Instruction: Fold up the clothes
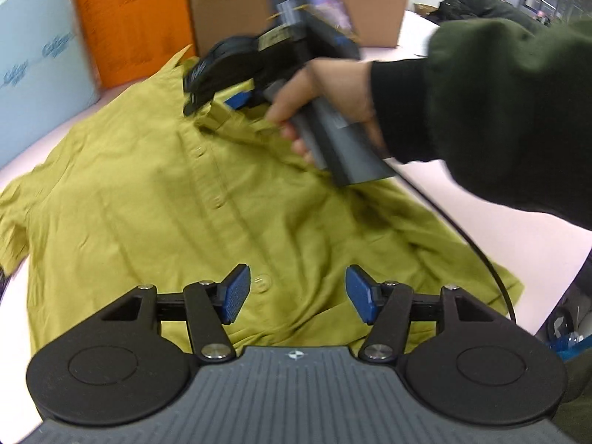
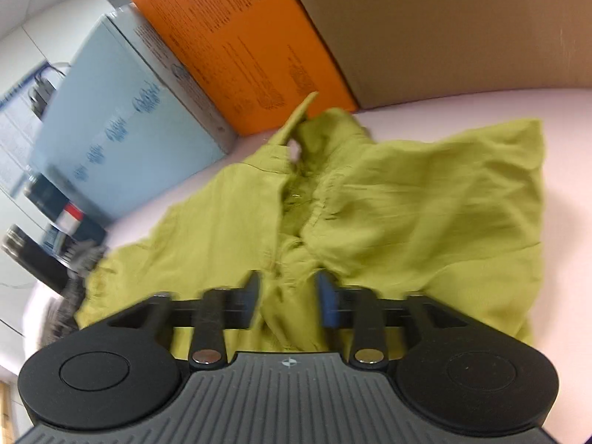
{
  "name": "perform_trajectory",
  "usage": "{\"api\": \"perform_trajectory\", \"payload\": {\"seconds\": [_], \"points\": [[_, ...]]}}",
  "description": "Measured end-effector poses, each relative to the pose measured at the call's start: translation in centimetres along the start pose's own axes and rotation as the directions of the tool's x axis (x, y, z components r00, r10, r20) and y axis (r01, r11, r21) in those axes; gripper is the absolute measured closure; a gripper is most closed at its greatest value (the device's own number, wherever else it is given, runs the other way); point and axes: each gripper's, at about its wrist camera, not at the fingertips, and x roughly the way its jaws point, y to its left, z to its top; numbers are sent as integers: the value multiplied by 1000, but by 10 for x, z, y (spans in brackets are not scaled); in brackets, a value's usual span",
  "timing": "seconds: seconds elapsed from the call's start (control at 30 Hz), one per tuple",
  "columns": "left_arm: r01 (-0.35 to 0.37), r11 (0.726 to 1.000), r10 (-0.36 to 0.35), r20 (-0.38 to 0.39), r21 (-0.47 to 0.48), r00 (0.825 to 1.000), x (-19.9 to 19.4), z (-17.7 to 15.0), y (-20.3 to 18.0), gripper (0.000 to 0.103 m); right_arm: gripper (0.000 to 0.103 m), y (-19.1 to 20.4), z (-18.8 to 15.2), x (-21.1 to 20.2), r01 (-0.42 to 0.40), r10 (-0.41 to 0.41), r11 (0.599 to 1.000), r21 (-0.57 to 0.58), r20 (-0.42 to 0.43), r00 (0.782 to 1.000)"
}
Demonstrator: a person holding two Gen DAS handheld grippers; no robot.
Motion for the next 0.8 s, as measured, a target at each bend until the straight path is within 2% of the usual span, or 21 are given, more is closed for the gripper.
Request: {"api": "perform_trajectory", "payload": {"seconds": [0.07, 0.13, 0.17, 0.2, 0.3, 0.43, 0.57, 0.67, 0.73, 0.8], "points": [[0, 1000, 0, 7, -7, 1000, -5, -1, 9, 45, 50, 5, 5, -20, -24, 24, 999, -24, 15, 1000], [0, 1000, 0, 19, -5, 1000, -6, 1, 18, 44, 42, 8, 10, -45, -37, 39, 998, -51, 44, 998], [1, 1000, -1, 30, 0, 1000, -7, 3, 21, 44, 32, 6, 8, -63, -35, 39, 998, -50, 69, 997], [2, 1000, -2, 50, 9, 999, -10, 7, 25, 44, 26, 4, 4, -82, -31, 36, 998, -45, 96, 995], [-6, 999, 0, 126, 53, 992, -16, 28, 37, 44, 25, -13, -9, -140, -5, 6, 1000, -5, 152, 988], [-51, 981, 16, 183, 189, 983, 8, 88, 45, 44, 25, -33, -42, -194, 63, -66, 998, 26, 113, 991], [-86, 932, 8, 217, 352, 976, 44, 152, 45, 44, 25, -28, -96, -230, 121, -120, 992, -16, 68, 990], [-12, 856, -100, 189, 516, 977, 83, 187, 40, 44, 25, -14, -135, -238, 133, -132, 990, -47, 30, 991], [39, 807, -152, 144, 589, 978, 104, 206, 34, 44, 25, -5, -157, -241, 127, -127, 991, -48, 4, 992], [84, 791, -188, 110, 606, 976, 119, 225, 30, 44, 25, 1, -171, -242, 118, -118, 993, -17, -6, 993]]}}
